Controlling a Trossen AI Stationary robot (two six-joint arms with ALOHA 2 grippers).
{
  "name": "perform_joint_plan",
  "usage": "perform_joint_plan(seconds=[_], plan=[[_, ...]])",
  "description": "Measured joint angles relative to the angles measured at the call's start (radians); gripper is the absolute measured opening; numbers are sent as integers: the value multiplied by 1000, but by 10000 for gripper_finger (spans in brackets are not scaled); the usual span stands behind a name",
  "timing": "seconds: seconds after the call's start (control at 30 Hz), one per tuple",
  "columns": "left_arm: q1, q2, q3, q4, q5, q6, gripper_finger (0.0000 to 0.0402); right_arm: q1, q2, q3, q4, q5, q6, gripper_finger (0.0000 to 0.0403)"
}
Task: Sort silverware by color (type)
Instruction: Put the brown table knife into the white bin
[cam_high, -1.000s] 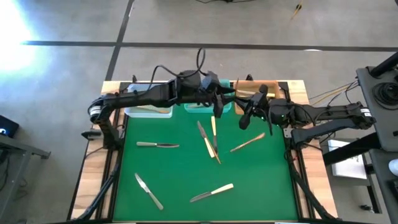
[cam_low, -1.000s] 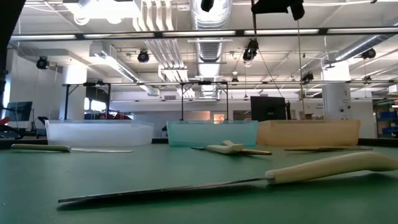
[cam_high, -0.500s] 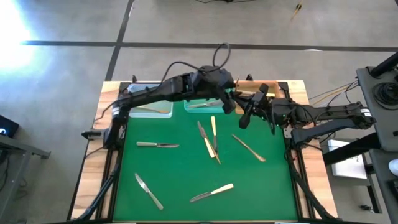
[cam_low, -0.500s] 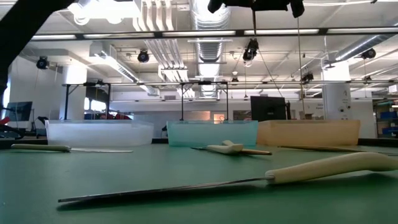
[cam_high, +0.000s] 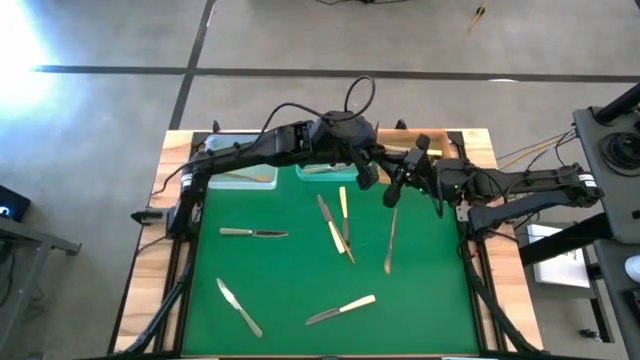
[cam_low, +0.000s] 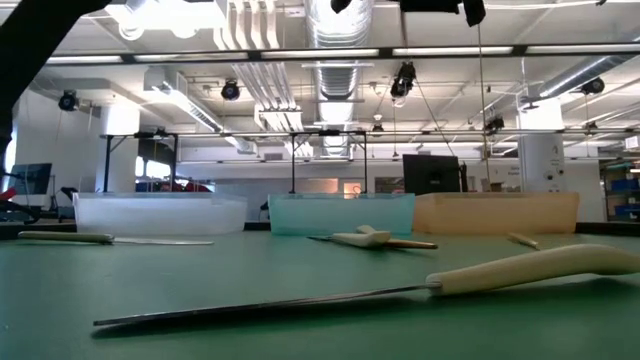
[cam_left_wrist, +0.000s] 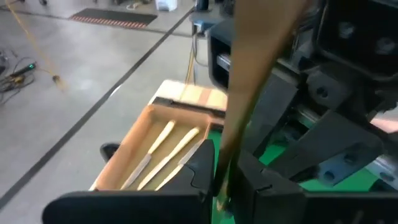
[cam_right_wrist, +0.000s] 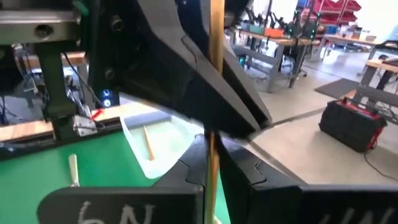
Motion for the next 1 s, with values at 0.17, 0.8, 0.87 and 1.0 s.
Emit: perform_joint_plan(seconds=[0.17,0.8,0.87,1.0], plan=[[30,-44,2,-183,-127,-5,7,-2,-15,0,-77,32,23,53],[295,-153,-31,-870,-199,-5,10,0,-26,14,-677,-37,444,145],[326,-157,-36,-871,-136,38,10,0,-16,14,-721,-37,489,138],[396,-179,-100,-871,-93,90,10,-1,11,11,-745,-37,557,127]])
